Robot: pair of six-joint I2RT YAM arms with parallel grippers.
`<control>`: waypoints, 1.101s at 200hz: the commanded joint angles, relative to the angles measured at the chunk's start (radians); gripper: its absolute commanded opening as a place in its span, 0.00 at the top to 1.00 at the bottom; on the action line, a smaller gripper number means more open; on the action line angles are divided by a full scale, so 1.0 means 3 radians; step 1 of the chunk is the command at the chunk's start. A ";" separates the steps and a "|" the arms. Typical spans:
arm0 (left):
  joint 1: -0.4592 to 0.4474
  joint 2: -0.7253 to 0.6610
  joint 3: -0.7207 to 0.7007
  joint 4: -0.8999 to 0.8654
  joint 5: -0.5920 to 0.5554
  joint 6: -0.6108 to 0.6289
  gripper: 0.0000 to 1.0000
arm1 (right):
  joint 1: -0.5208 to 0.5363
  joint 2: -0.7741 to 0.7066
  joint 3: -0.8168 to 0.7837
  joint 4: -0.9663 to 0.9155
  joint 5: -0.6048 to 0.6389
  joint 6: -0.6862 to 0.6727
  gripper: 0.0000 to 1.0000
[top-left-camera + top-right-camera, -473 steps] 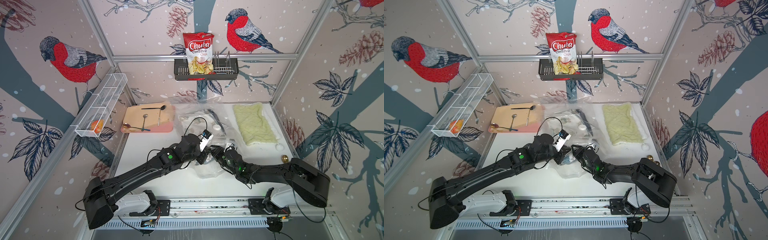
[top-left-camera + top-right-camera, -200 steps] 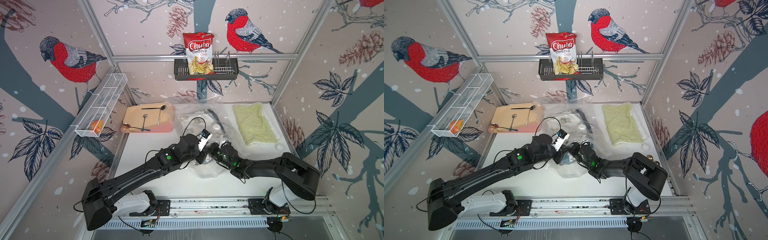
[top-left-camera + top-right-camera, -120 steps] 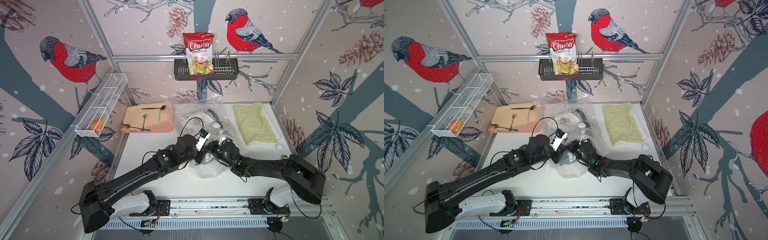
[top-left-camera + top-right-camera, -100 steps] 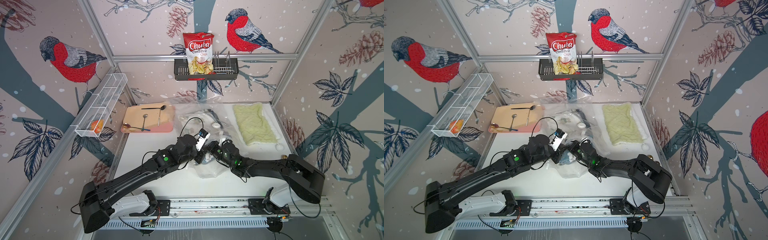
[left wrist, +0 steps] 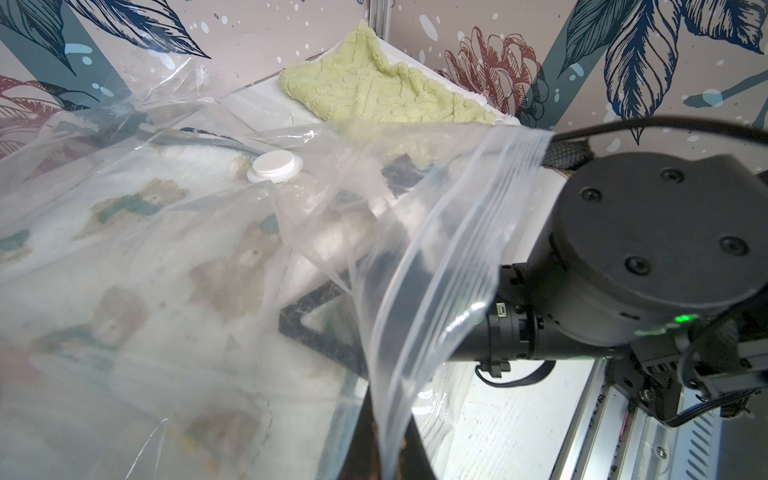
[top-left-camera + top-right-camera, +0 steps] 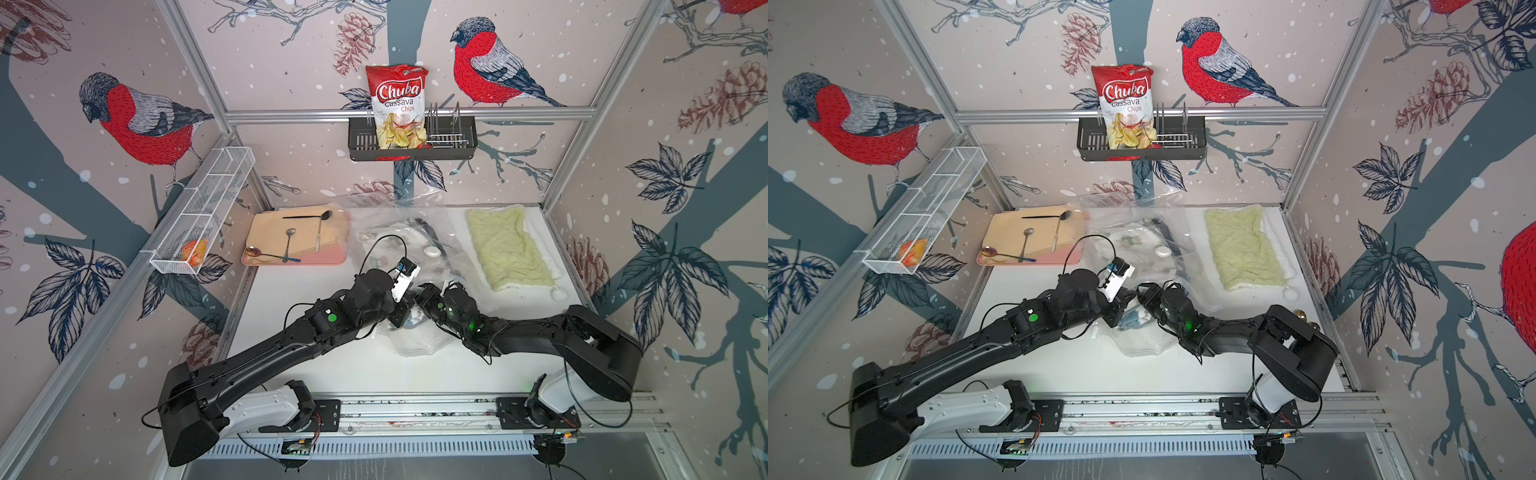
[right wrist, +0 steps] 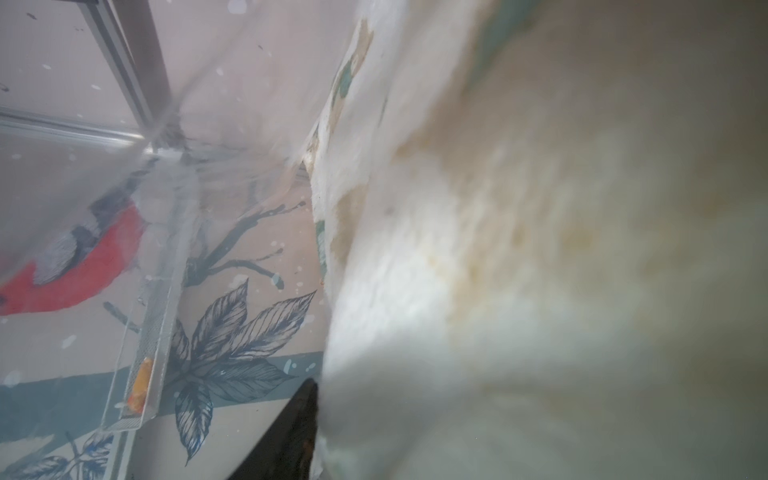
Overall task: Take the blanket out of the vacuum bag
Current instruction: Take out the blanket from the vacuum bag.
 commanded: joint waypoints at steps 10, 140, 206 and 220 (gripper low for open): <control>0.0001 -0.0019 -0.0001 0.0144 0.0003 0.0000 0.94 | -0.0033 0.0054 0.0193 -0.0166 -0.0039 -0.0066 0.43; 0.0001 -0.0132 -0.0009 0.0164 -0.0115 0.0014 0.94 | 0.0021 -0.0080 0.0701 -0.0374 -0.0176 -0.0339 0.92; 0.0001 -0.0132 -0.0014 0.0173 -0.0155 0.0008 0.94 | 0.0075 -0.0197 0.0424 -0.0230 -0.0125 -0.0248 0.99; 0.0002 -0.0124 -0.0015 0.0177 -0.0160 0.0007 0.95 | 0.0087 -0.0255 0.0334 -0.0168 -0.0133 -0.0216 1.00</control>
